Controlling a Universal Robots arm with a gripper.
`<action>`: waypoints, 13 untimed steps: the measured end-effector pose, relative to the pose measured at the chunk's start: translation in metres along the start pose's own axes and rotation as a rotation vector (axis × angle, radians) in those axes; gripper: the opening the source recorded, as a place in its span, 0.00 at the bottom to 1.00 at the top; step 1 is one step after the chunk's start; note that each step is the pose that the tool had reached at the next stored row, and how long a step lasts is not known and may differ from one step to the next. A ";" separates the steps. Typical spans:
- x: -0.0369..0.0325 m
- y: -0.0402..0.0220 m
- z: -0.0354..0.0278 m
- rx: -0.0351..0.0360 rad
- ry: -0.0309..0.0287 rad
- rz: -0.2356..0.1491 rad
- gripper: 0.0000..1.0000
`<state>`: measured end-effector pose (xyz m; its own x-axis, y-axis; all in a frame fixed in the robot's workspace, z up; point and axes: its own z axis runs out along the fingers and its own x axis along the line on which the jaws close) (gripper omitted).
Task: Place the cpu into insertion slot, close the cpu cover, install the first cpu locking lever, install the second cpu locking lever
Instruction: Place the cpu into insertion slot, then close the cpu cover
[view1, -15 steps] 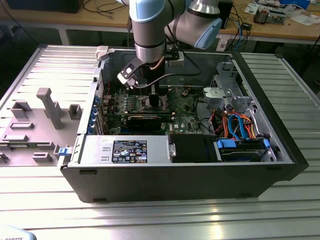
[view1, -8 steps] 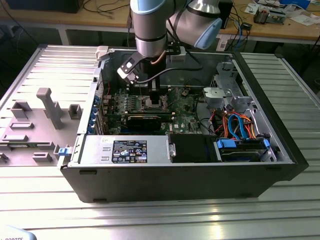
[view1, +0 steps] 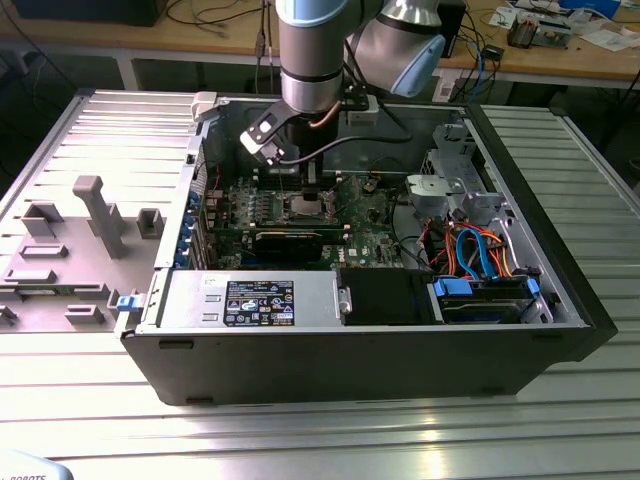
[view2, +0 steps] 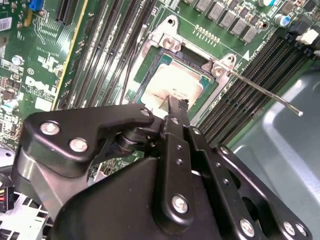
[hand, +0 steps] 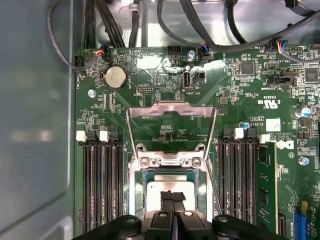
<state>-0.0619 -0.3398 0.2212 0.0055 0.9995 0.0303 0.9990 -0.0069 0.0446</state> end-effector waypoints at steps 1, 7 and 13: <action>0.0000 -0.0007 0.0000 -0.0001 0.0002 0.000 0.11; -0.0001 -0.0032 -0.0001 0.0000 0.0000 0.000 0.11; -0.0001 -0.0034 -0.0001 0.0000 -0.0001 0.000 0.11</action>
<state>-0.0654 -0.3399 0.2212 0.0056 0.9995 0.0302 0.9990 -0.0069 0.0445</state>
